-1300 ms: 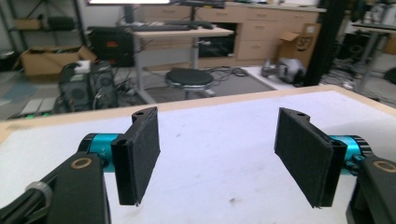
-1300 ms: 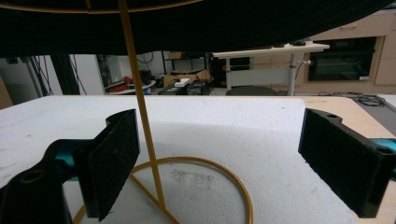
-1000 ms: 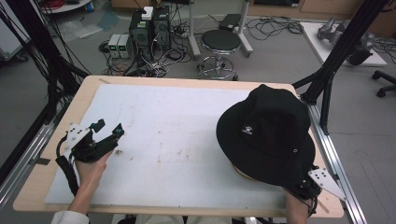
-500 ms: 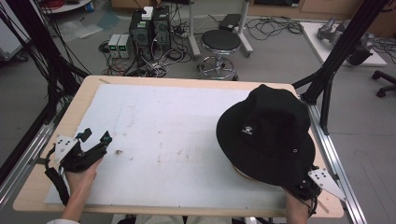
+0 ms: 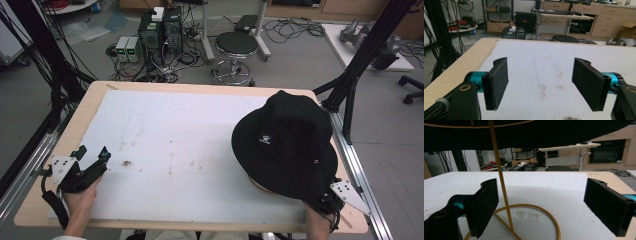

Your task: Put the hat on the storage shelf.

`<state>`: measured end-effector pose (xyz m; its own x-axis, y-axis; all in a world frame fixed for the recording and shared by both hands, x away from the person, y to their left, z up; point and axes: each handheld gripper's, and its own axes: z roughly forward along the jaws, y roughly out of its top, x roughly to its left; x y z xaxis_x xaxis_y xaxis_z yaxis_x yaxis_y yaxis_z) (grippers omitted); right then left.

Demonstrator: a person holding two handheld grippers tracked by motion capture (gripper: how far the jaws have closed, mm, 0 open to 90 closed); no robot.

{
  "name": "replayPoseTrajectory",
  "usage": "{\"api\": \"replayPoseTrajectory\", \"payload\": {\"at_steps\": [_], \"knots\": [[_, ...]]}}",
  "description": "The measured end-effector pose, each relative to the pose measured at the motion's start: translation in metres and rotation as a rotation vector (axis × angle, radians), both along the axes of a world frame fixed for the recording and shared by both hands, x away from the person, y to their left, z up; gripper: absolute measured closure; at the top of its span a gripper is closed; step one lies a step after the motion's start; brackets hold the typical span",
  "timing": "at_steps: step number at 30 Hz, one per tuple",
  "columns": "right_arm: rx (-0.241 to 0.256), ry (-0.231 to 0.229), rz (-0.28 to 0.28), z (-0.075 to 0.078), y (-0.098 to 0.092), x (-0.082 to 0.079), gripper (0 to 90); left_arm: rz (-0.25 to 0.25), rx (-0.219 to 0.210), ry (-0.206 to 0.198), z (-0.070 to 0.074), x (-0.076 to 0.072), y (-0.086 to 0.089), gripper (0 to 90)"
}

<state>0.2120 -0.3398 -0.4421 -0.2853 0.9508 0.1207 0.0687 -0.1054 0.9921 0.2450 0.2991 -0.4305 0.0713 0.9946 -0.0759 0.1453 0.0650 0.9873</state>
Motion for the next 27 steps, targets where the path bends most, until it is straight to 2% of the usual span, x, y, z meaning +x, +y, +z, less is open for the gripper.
{"api": "replayPoseTrajectory", "payload": {"at_steps": [8, 16, 20, 27], "knots": [[0.003, -0.002, -0.001, 0.0000, -0.0001, 0.0003, 11.8, 0.023, -0.013, 0.000, -0.0042, -0.0050, 0.0066, 29.8], [0.012, -0.003, -0.004, 0.0000, 0.0001, 0.0017, 11.9, 0.015, -0.008, 0.002, -0.0046, -0.0059, 0.0075, 29.8], [0.012, -0.003, -0.009, 0.0005, -0.0002, 0.0005, 11.9, 0.017, -0.029, 0.002, -0.0052, -0.0041, 0.0105, 29.8], [0.011, -0.004, -0.016, 0.0007, -0.0006, -0.0011, 11.9, 0.011, -0.039, -0.002, -0.0045, -0.0025, 0.0103, 29.8]]}}
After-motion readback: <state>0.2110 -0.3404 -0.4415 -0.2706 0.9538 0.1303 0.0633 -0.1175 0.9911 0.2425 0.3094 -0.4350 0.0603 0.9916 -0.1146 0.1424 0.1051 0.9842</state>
